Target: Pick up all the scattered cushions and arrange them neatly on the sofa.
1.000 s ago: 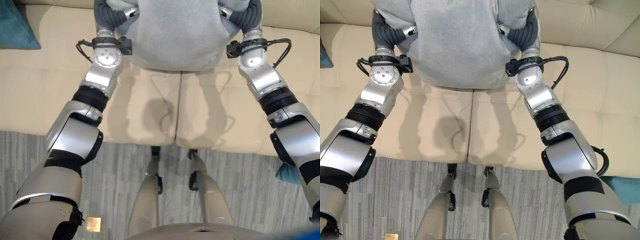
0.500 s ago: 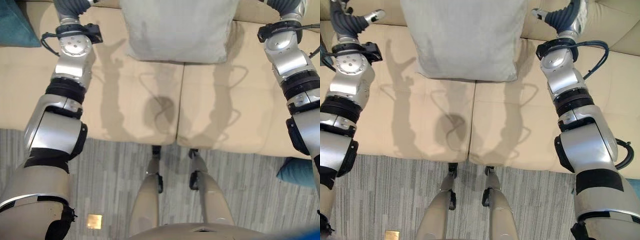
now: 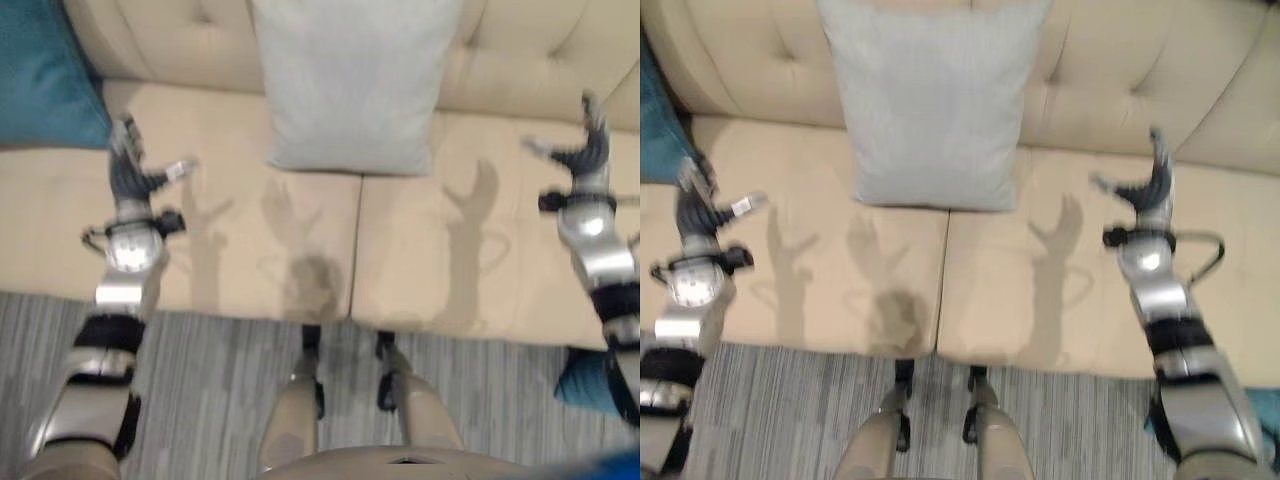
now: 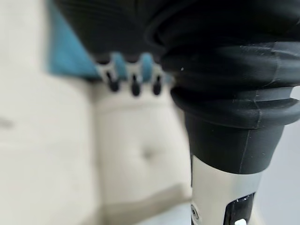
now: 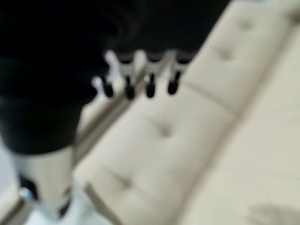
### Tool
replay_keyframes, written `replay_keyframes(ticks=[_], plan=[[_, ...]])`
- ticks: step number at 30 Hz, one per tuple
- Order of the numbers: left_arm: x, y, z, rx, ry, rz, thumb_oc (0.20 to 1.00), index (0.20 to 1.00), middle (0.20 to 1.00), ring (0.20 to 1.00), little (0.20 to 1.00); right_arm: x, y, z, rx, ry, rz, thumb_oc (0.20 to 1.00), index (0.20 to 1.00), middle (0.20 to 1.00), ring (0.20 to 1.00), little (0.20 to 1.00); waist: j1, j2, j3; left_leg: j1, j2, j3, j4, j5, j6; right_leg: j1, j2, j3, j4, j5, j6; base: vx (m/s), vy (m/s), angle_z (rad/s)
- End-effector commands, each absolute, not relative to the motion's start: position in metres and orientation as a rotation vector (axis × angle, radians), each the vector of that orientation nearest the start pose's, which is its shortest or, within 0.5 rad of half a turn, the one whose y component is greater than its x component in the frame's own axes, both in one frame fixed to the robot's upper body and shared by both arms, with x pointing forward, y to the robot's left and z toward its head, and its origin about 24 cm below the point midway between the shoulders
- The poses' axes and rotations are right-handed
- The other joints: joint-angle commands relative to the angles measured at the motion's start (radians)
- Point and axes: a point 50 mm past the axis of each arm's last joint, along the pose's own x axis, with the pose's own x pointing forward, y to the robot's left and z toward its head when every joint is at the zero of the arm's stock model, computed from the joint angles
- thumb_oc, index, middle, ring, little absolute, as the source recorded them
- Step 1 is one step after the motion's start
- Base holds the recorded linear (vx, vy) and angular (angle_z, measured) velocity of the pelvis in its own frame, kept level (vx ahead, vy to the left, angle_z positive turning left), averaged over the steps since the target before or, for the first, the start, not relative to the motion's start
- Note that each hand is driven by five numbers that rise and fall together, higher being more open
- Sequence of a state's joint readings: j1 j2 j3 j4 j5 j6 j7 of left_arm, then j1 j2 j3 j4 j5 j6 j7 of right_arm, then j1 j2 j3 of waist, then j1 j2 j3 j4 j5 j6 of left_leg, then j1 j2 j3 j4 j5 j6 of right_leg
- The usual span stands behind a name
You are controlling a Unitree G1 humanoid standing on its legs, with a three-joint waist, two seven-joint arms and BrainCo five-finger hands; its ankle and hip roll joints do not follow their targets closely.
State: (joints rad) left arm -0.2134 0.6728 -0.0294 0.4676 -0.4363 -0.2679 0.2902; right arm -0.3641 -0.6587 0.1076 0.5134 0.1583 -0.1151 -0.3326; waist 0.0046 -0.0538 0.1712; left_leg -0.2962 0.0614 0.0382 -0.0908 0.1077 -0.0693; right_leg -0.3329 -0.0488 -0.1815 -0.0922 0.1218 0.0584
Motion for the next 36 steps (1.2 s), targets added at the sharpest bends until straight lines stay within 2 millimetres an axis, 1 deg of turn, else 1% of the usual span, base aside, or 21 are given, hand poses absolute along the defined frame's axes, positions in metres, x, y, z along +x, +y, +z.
replay_keyframes(ticks=[1, 2, 3, 4, 5, 6, 7, 8, 9, 11, 13, 16, 20, 21, 23, 25, 27, 30, 33, 35, 36], plan=[[0.284, 0.316, 0.088, 0.350, -0.116, 0.339, 1.000, 1.000, 1.000, 1.000, 1.000, 0.306, -0.297, 0.081, -0.503, -0.031, -0.275, 1.000, 1.000, 1.000, 1.000, 1.000, 0.001, -0.025, -0.041, 0.059, 0.030, 0.000, 0.047, -0.093, -0.039, 0.118, -0.046, -0.056, 0.005, -0.097, 0.094, 0.11, -0.035, -0.07], [0.264, 0.319, 0.053, 0.359, 0.016, 0.322, 1.000, 1.000, 1.000, 1.000, 1.000, 0.287, -0.301, 0.052, -0.547, 0.088, -0.214, 1.000, 1.000, 1.000, 1.000, 1.000, 0.000, -0.027, -0.040, 0.097, 0.035, 0.005, 0.064, -0.110, -0.039, 0.162, -0.042, -0.060, 0.005, -0.107, 0.093, 0.06, -0.021, -0.08], [0.264, 0.319, 0.053, 0.360, 0.016, 0.322, 1.000, 1.000, 1.000, 1.000, 1.000, 0.287, -0.301, 0.052, -0.547, 0.088, -0.214, 1.000, 1.000, 1.000, 1.000, 1.000, -0.001, -0.028, -0.042, 0.094, 0.034, 0.004, 0.064, -0.107, -0.039, 0.159, -0.043, -0.060, 0.005, -0.106, 0.093, 0.04, -0.023, -0.07], [0.252, 0.317, 0.032, 0.328, 0.098, 0.317, 1.000, 1.000, 1.000, 1.000, 1.000, 0.278, -0.299, 0.037, -0.579, 0.144, -0.179, 1.000, 1.000, 1.000, 1.000, 1.000, -0.002, -0.028, -0.041, 0.115, 0.036, 0.006, 0.068, -0.114, -0.037, 0.179, -0.040, -0.062, 0.005, -0.111, 0.091, 0.03, 0.000, 0.00], [0.228, 0.319, -0.001, 0.344, 0.242, 0.310, 1.000, 1.000, 1.000, 1.000, 1.000, 0.262, -0.298, 0.013, -0.623, 0.247, -0.121, 1.000, 1.000, 1.000, 1.000, 1.000, -0.004, -0.026, -0.050, 0.147, 0.037, 0.015, 0.072, -0.121, -0.035, 0.210, -0.036, -0.066, 0.005, -0.115, 0.090, 0.04, -0.002, -0.01], [0.227, 0.319, -0.001, 0.344, 0.243, 0.310, 1.000, 1.000, 1.000, 1.000, 1.000, 0.262, -0.298, 0.013, -0.623, 0.248, -0.120, 1.000, 1.000, 1.000, 1.000, 1.000, -0.004, -0.026, -0.049, 0.150, 0.037, 0.015, 0.072, -0.121, -0.035, 0.211, -0.036, -0.066, 0.005, -0.116, 0.090, 0.04, 0.003, 0.00], [0.214, 0.317, -0.021, 0.313, 0.329, 0.307, 1.000, 1.000, 1.000, 1.000, 1.000, 0.254, -0.295, 0.000, -0.653, 0.297, -0.090, 1.000, 1.000, 1.000, 1.000, 1.000, -0.003, -0.025, -0.051, 0.176, 0.038, 0.023, 0.068, -0.126, -0.034, 0.235, -0.029, -0.064, 0.005, -0.122, 0.088, 0.00, 0.000, 0.00], [0.214, 0.317, -0.020, 0.313, 0.329, 0.307, 1.000, 1.000, 1.000, 1.000, 1.000, 0.254, -0.295, 0.000, -0.653, 0.297, -0.090, 1.000, 1.000, 1.000, 1.000, 1.000, -0.005, -0.026, -0.053, 0.173, 0.037, 0.022, 0.067, -0.123, -0.033, 0.232, -0.031, -0.065, 0.005, -0.121, 0.088, 0.00, 0.000, 0.00], [0.187, 0.312, -0.054, 0.288, 0.486, 0.300, 1.000, 1.000, 1.000, 1.000, 1.000, 0.241, -0.288, -0.025, -0.687, 0.397, -0.030, 1.000, 1.000, 1.000, 1.000, 1.000, 0.000, -0.023, -0.057, 0.208, 0.039, 0.029, 0.068, -0.129, -0.031, 0.266, -0.025, -0.067, 0.005, -0.127, 0.085, 0.00, 0.000, 0.00], [0.166, 0.308, -0.075, 0.307, 0.602, 0.277, 1.000, 1.000, 1.000, 1.000, 1.000, 0.229, -0.285, -0.042, -0.712, 0.472, 0.004, 1.000, 1.000, 1.000, 1.000, 1.000, 0.000, -0.022, -0.073, 0.229, 0.037, 0.031, 0.064, -0.128, -0.029, 0.282, -0.024, -0.067, 0.005, -0.129, 0.084, 0.02, 0.004, -0.02], [0.123, 0.294, -0.116, 0.330, 0.861, 0.209, 1.000, 1.000, 1.000, 1.000, 1.000, 0.203, -0.283, -0.076, -0.761, 0.644, 0.054, 1.000, 1.000, 1.000, 1.000, 1.000, 0.005, -0.020, -0.091, 0.272, 0.042, 0.038, 0.064, -0.136, -0.030, 0.329, -0.018, -0.068, 0.005, -0.147, 0.080, 0.01, -0.017, 0.06], [0.108, 0.289, -0.127, 0.336, 0.943, 0.195, 1.000, 1.000, 1.000, 1.000, 1.000, 0.192, -0.283, -0.088, -0.765, 0.706, 0.052, 1.000, 1.000, 1.000, 1.000, 1.000, 0.005, -0.021, -0.093, 0.284, 0.042, 0.035, 0.077, -0.144, -0.031, 0.350, -0.014, -0.068, 0.005, -0.156, 0.075, -0.02, -0.032, 0.05], [0.087, 0.279, -0.142, 0.321, 1.057, 0.202, 1.000, 1.000, 1.000, 1.000, 1.000, 0.160, -0.286, -0.112, -0.704, 0.876, -0.012, 1.000, 1.000, 1.000, 1.000, 1.000, 0.007, -0.024, -0.097, 0.308, 0.037, 0.015, 0.129, -0.180, -0.031, 0.383, -0.014, -0.055, 0.005, -0.162, 0.065, -0.08, 0.012, 0.11], [0.083, 0.273, -0.145, 0.301, 1.067, 0.196, 1.000, 1.000, 1.000, 1.000, 1.000, 0.152, -0.285, -0.118, -0.696, 0.917, -0.011, 1.000, 1.000, 1.000, 1.000, 1.000, 0.024, -0.025, -0.087, 0.299, 0.011, -0.073, 0.192, -0.201, -0.031, 0.387, -0.010, -0.028, 0.006, -0.162, 0.059, -0.13, 0.049, -0.07], [0.083, 0.273, -0.145, 0.301, 1.067, 0.196, 1.000, 1.000, 1.000, 1.000, 1.000, 0.152, -0.285, -0.118, -0.696, 0.917, -0.011, 1.000, 1.000, 1.000, 1.000, 1.000, 0.022, -0.025, -0.087, 0.297, 0.011, -0.074, 0.195, -0.202, -0.031, 0.387, -0.010, -0.030, 0.006, -0.162, 0.059, -0.10, 0.038, -0.33], [0.093, 0.263, -0.145, 0.252, 1.028, 0.198, 1.000, 1.000, 1.000, 1.000, 1.000, 0.148, -0.283, -0.123, -0.673, 0.963, -0.012, 1.000, 1.000, 1.000, 1.000, 1.000, 0.046, -0.023, -0.072, 0.267, -0.058, -0.278, 0.258, -0.216, -0.024, 0.364, -0.015, 0.038, 0.036, -0.149, 0.054, -0.24, 0.128, -0.54], [0.107, 0.253, -0.144, 0.242, 0.991, 0.169, 1.000, 1.000, 1.000, 1.000, 1.000, 0.143, -0.283, -0.128, -0.671, 1.015, -0.019, 1.000, 1.000, 1.000, 1.000, 1.000, 0.035, -0.012, -0.067, 0.275, -0.104, -0.361, 0.266, -0.276, 0.006, 0.305, -0.037, 0.098, 0.077, -0.131, 0.070, -0.25, 0.188, -1.11], [0.113, 0.250, -0.143, 0.243, 0.976, 0.157, 1.000, 1.000, 1.000, 1.000, 1.000, 0.144, -0.282, -0.128, -0.654, 1.027, -0.034, 1.000, 1.000, 1.000, 1.000, 1.000, 0.028, -0.004, -0.064, 0.280, -0.118, -0.344, 0.261, -0.299, 0.023, 0.258, -0.058, 0.130, 0.103, -0.112, 0.089, -0.19, 0.185, -0.90], [0.117, 0.244, -0.143, 0.248, 0.962, 0.135, 1.000, 1.000, 1.000, 1.000, 1.000, 0.146, -0.279, -0.129, -0.640, 1.025, -0.038, 1.000, 1.000, 1.000, 1.000, 1.000, 0.030, -0.001, -0.052, 0.280, -0.170, -0.351, 0.241, -0.300, 0.050, 0.174, -0.093, 0.178, 0.129, -0.064, 0.136, -0.30, 0.243, -0.82], [0.117, 0.245, -0.143, 0.262, 0.964, 0.133, 1.000, 1.000, 1.000, 1.000, 1.000, 0.145, -0.276, -0.130, -0.649, 1.034, -0.018, 1.000, 1.000, 1.000, 1.000, 1.000, 0.030, -0.003, -0.034, 0.270, -0.188, -0.324, 0.239, -0.294, 0.062, 0.118, -0.117, 0.188, 0.146, -0.028, 0.165, -0.33, 0.160, -0.88], [0.119, 0.247, -0.142, 0.263, 0.963, 0.137, 1.000, 1.000, 1.000, 1.000, 1.000, 0.147, -0.274, -0.130, -0.644, 1.025, -0.016, 1.000, 1.000, 1.000, 1.000, 1.000, 0.042, -0.002, -0.024, 0.264, -0.183, -0.296, 0.237, -0.290, 0.066, 0.100, -0.122, 0.156, 0.159, -0.035, 0.159, -0.38, 0.104, -1.32]])
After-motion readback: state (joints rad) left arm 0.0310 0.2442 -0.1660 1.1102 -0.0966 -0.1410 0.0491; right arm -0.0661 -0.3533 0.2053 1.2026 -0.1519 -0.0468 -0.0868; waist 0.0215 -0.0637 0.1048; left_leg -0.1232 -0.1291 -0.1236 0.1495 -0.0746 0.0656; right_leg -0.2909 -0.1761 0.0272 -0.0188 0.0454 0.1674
